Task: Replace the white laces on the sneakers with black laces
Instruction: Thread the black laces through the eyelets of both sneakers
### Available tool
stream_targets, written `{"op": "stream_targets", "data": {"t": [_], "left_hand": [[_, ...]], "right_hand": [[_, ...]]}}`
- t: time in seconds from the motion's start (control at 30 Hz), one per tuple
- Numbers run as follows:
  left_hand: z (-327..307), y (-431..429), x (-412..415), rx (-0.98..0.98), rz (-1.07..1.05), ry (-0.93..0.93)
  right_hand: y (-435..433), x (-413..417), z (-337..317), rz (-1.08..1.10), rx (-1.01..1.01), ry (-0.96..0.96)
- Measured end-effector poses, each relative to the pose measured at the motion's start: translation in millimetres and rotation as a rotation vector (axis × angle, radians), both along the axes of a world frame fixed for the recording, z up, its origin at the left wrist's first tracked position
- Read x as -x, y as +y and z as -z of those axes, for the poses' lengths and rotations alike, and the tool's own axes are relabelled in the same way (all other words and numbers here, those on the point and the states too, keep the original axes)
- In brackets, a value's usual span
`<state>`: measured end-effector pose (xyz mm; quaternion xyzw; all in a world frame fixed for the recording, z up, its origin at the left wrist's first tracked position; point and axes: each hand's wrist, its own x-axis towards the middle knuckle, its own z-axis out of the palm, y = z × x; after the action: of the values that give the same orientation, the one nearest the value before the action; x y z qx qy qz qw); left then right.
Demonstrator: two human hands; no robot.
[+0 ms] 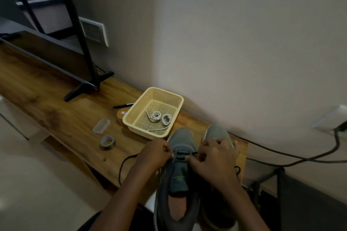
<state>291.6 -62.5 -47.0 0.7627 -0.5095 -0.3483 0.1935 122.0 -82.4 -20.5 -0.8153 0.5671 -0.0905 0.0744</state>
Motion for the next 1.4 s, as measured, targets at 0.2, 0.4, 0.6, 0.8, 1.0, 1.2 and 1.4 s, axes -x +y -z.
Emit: {"op": "stream_targets", "data": {"t": [0.2, 0.4, 0.6, 0.8, 1.0, 1.2, 1.4], "left_hand": [[6.3, -4.3, -2.3, -0.027, -0.061, -0.028], [14.3, -10.4, -13.0, 0.013, -0.181, -0.081], [-3.4, -2.8, -23.6, 0.171, -0.385, -0.206], [-15.9, 1.4, 2.1, 0.210, -0.103, -0.278], [1.4, 2.1, -3.5, 0.057, 0.058, -0.248], [-2.9, 5.7, 6.3, 0.112, 0.042, -0.383], [-2.9, 3.2, 0.0, 0.121, -0.076, -0.276]], "right_hand": [[17.2, -3.0, 17.7, -0.036, 0.110, 0.140], [14.7, 0.3, 25.9, -0.039, 0.192, 0.099], [12.5, 2.9, 28.2, -0.047, 0.132, 0.091], [10.7, 0.3, 20.2, -0.109, 0.045, 0.160], [10.5, -4.8, 15.7, -0.107, -0.008, 0.145], [10.1, -6.6, 13.7, -0.100, -0.024, 0.147], [10.1, -5.3, 14.1, -0.091, -0.024, 0.140]]}}
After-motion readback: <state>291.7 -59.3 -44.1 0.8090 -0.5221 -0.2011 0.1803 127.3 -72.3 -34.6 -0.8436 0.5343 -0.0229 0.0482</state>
